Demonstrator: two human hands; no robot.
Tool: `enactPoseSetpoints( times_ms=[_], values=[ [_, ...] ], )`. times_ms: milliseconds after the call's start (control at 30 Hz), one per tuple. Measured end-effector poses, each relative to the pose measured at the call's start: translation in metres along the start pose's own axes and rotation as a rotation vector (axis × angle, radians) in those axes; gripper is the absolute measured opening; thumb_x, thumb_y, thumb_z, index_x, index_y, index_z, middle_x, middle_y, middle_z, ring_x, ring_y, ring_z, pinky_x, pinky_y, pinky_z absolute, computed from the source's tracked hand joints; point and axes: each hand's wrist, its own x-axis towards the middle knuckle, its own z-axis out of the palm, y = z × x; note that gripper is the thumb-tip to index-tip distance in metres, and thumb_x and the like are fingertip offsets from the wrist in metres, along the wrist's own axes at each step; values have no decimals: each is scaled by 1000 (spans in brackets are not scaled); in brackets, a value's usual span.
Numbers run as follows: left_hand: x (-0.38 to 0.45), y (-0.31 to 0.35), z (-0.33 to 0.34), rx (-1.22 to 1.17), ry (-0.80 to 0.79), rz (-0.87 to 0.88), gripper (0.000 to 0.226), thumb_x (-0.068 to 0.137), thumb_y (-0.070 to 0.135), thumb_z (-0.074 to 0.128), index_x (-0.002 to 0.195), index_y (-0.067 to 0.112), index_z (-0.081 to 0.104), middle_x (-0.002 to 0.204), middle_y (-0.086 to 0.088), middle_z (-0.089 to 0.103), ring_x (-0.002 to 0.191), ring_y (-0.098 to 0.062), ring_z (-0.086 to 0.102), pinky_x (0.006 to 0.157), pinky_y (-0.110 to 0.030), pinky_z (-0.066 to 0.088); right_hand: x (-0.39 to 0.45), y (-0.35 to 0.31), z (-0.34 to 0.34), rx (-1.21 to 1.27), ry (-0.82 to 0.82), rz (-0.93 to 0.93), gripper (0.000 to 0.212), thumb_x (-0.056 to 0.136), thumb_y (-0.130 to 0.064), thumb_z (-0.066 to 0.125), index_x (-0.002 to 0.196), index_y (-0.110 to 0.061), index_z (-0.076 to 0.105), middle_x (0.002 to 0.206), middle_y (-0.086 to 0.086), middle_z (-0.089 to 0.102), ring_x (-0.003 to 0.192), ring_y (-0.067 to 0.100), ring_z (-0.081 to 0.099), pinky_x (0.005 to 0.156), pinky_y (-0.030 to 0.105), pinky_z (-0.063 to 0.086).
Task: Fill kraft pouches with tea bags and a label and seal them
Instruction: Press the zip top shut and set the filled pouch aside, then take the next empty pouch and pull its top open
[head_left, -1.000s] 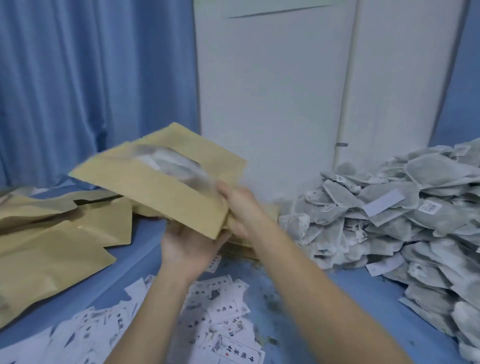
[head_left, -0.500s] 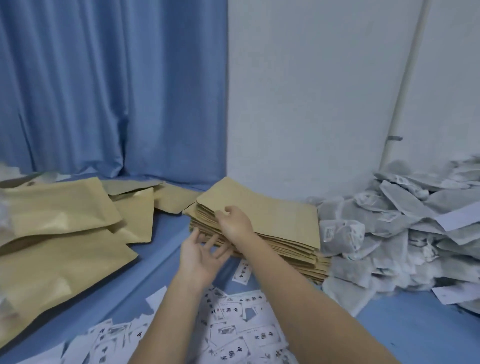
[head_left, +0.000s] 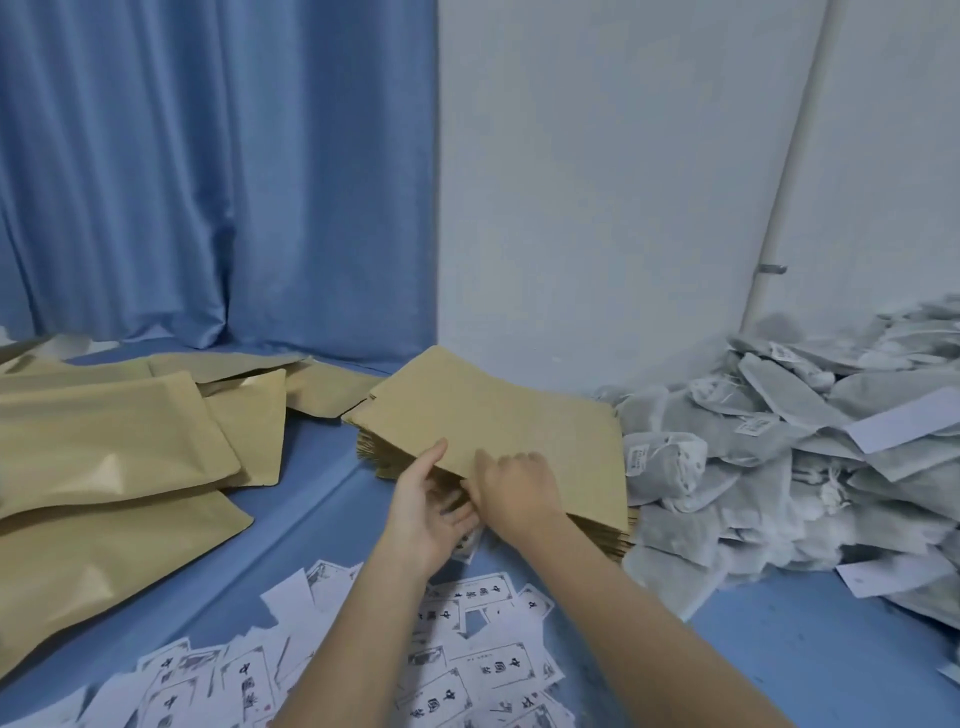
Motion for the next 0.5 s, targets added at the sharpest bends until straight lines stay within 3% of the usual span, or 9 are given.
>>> enactPoseSetpoints(
  times_ms=[67,133,267,367,433,500],
  values=[
    [-7,-3,5,32,-41,0,30,82,35,69,92,9,59,83,-8,61,76,-23,60,74,-37,52,-17,-7,-14,-164,124,-4,28,74,-50,67,83,-24,65,61,0,66,57,16,63,58,23,41],
    [-13,-4,11,18,-58,10,33,85,38,66,101,11,57,94,-8,54,86,-22,56,79,-35,48,-29,-13,-22,-170,231,-37,30,52,-48,79,66,-24,67,39,-5,53,35,8,51,42,16,35],
    [-32,-4,23,16,37,101,42,98,32,50,127,2,51,123,-13,60,106,-26,61,81,-36,51,-50,-19,-43,-47,414,-63,29,55,-42,77,73,-20,72,44,-6,53,37,10,50,35,18,37],
    [-50,-6,33,39,76,241,37,102,26,41,127,1,51,116,-14,64,101,-25,64,79,-34,55,-65,-19,-64,111,510,-53,22,71,-30,72,89,-18,71,57,-1,58,49,17,55,46,26,46],
    [-65,-9,40,124,118,350,30,102,26,40,118,3,51,100,-10,66,85,-20,66,64,-31,54,-72,-15,-80,293,340,-69,34,88,-26,54,120,-17,59,84,5,62,77,23,57,71,35,48],
    [-79,-12,46,268,177,508,20,102,26,40,108,10,50,104,-10,65,86,-19,64,69,-29,51,-81,-8,-97,577,129,-63,43,93,-26,44,136,-22,44,111,4,59,102,23,51,92,36,40]
  ],
)
